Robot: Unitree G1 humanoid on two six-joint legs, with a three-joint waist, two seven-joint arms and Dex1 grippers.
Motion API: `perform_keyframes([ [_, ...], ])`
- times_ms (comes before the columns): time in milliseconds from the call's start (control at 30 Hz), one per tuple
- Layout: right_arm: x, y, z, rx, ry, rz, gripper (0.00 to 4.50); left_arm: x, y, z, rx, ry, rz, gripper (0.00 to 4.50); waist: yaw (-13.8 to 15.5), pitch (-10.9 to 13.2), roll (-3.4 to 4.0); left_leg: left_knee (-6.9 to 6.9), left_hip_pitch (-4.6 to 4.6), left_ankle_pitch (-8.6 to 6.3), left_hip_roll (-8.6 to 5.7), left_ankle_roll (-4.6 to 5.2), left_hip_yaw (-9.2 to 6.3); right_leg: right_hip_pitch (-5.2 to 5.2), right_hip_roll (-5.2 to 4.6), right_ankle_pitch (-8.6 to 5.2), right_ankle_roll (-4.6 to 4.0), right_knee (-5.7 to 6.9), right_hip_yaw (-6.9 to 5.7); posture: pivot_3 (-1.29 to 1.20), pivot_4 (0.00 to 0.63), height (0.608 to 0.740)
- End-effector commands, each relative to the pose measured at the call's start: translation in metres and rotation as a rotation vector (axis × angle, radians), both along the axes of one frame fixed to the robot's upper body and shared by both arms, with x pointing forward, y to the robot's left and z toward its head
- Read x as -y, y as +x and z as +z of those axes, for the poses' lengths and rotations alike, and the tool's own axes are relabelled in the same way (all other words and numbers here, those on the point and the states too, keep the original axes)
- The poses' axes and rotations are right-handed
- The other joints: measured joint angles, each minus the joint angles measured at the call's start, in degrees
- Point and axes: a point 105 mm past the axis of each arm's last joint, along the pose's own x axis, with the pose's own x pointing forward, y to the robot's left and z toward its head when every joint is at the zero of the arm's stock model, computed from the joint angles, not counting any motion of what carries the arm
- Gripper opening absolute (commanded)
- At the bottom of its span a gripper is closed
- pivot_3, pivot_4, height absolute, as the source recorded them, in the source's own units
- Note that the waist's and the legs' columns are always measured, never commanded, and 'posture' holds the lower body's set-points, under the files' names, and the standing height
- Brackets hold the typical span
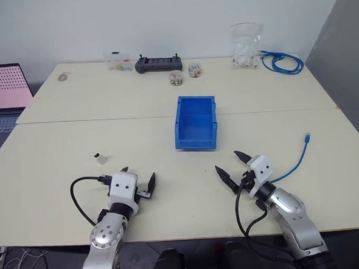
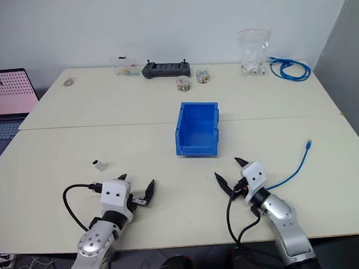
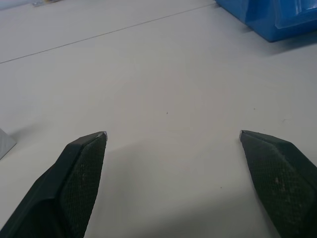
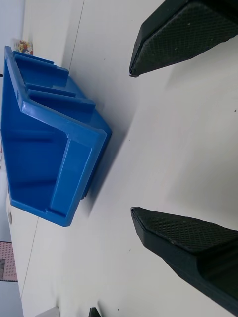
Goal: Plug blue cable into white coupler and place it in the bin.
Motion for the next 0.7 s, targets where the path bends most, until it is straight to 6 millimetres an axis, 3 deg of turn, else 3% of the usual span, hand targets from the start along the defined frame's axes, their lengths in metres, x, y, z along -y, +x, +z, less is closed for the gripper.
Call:
perform_keyframes([
  [33, -0.001, 0.000, 0.010, 0.046, 0.002, 0.012, 4.46, 0.004, 0.000, 0.015, 0.064, -0.022, -0.019, 4.50, 0.0, 0.0, 0.00, 0.00, 0.00, 0.00, 0.00, 0.00, 0.00, 0.00, 0.00, 0.00, 0.00, 0.00, 0.00, 0.00, 0.150, 0.740],
  [333, -0.001, -0.001, 0.009, 0.041, -0.005, 0.015, 4.46, 0.000, 0.001, 0.015, 0.047, -0.055, 0.010, 4.50, 0.0, 0.0, 0.00, 0.00, 0.00, 0.00, 0.00, 0.00, 0.00, 0.00, 0.00, -0.01, 0.01, 0.00, 0.00, 0.00, 0.150, 0.740],
  [700, 0.003, -0.002, 0.008, 0.045, -0.012, 0.010, 4.46, 0.008, -0.006, 0.027, 0.099, -0.080, -0.127, 4.50, 0.0, 0.0, 0.00, 0.00, 0.00, 0.00, 0.00, 0.00, 0.01, 0.00, 0.00, -0.01, 0.00, 0.00, 0.00, 0.00, 0.150, 0.740],
])
